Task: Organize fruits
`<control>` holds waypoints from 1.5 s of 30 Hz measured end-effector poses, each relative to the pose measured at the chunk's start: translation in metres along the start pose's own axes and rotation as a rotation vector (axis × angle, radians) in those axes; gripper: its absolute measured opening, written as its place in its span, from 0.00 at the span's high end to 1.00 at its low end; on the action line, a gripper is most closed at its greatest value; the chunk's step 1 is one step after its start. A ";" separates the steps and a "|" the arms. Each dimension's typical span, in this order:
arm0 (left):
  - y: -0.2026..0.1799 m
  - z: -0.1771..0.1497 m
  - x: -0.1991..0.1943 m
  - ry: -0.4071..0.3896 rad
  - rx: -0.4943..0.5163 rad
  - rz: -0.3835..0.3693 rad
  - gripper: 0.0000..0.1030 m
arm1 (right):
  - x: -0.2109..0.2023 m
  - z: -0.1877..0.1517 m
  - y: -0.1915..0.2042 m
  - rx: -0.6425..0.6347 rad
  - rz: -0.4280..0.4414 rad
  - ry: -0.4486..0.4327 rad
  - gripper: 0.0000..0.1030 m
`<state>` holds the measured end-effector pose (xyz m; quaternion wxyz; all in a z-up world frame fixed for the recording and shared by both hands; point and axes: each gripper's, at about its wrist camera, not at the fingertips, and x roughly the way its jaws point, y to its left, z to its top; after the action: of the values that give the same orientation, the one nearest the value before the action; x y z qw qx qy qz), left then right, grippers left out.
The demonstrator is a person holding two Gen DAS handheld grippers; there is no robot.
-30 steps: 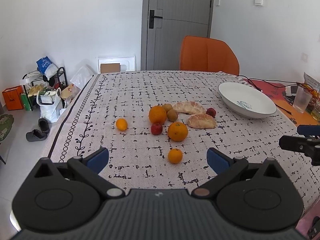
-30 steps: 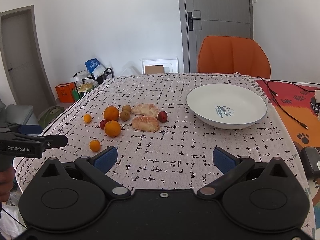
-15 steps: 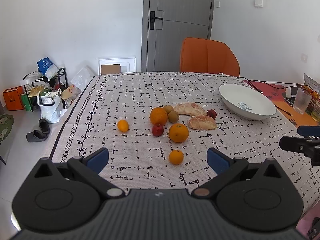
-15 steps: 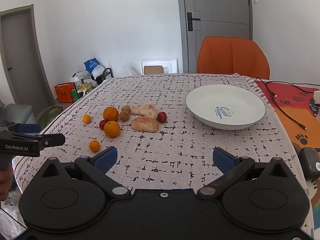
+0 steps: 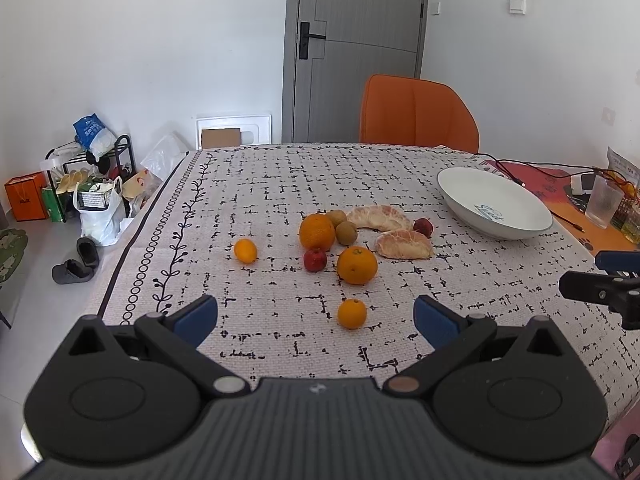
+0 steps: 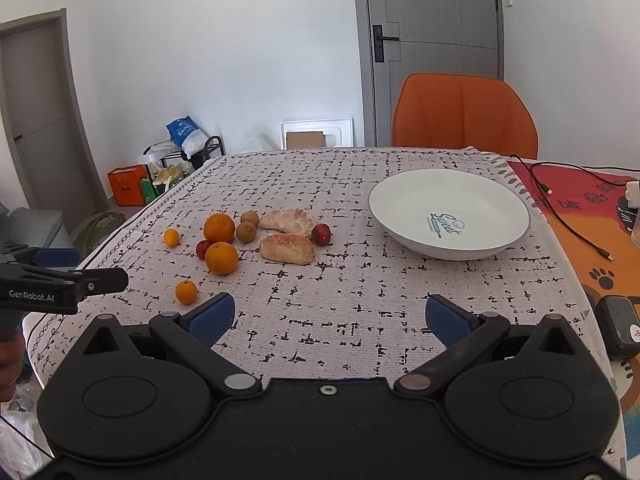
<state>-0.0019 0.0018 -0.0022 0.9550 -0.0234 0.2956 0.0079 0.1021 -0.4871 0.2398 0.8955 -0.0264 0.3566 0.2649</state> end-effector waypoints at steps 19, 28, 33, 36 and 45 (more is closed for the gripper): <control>0.002 -0.010 0.025 -0.029 -0.034 -0.010 0.00 | 0.023 -0.013 -0.008 -0.007 0.039 0.025 0.00; -0.001 -0.014 0.048 -0.007 -0.050 -0.039 0.11 | 0.040 -0.012 -0.015 -0.002 0.032 -0.005 0.00; -0.005 -0.013 0.060 0.007 -0.058 -0.061 0.27 | 0.052 -0.011 -0.020 0.020 0.048 0.003 0.00; -0.006 -0.013 0.066 0.016 -0.058 -0.069 0.37 | 0.057 -0.009 -0.020 0.024 0.061 0.004 0.00; -0.007 -0.016 0.085 0.073 -0.072 -0.106 0.67 | 0.075 -0.004 -0.016 0.037 0.112 0.018 0.00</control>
<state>0.0594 -0.0057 -0.0634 0.9412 -0.0737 0.3281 -0.0330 0.1534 -0.4678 0.1855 0.8764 0.0077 0.3703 0.3077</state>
